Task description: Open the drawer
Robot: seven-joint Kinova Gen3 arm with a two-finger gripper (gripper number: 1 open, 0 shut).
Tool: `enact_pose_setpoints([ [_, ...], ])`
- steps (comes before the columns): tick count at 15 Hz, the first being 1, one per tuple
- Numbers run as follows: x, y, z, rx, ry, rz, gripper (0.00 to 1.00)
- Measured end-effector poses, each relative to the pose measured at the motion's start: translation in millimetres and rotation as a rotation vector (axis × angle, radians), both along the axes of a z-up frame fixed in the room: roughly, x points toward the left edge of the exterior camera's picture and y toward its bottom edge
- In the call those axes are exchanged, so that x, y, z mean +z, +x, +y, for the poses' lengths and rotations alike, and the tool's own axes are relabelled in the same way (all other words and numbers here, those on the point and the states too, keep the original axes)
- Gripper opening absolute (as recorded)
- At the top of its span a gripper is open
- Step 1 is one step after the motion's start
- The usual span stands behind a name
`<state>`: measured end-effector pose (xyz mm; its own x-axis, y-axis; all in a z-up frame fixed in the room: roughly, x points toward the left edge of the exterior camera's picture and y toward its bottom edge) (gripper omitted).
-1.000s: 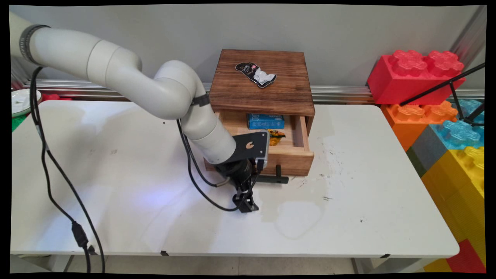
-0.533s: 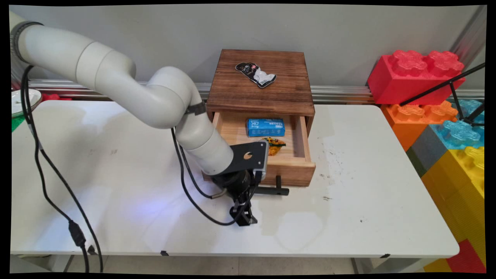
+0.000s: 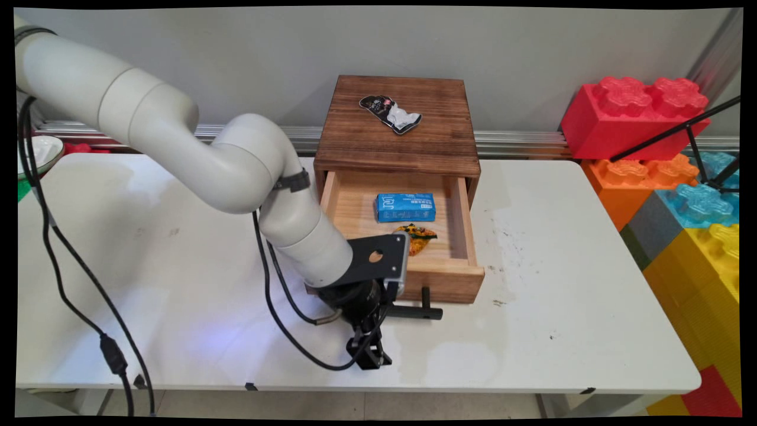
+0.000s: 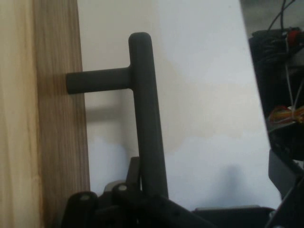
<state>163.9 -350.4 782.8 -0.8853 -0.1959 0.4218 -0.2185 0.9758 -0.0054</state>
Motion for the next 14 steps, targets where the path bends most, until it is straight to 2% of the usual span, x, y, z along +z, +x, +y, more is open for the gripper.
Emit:
enact_pose_setpoints([
  [14, 2.2, -7.2, 29.0, -0.013, 0.029, 0.019, 1.00],
])
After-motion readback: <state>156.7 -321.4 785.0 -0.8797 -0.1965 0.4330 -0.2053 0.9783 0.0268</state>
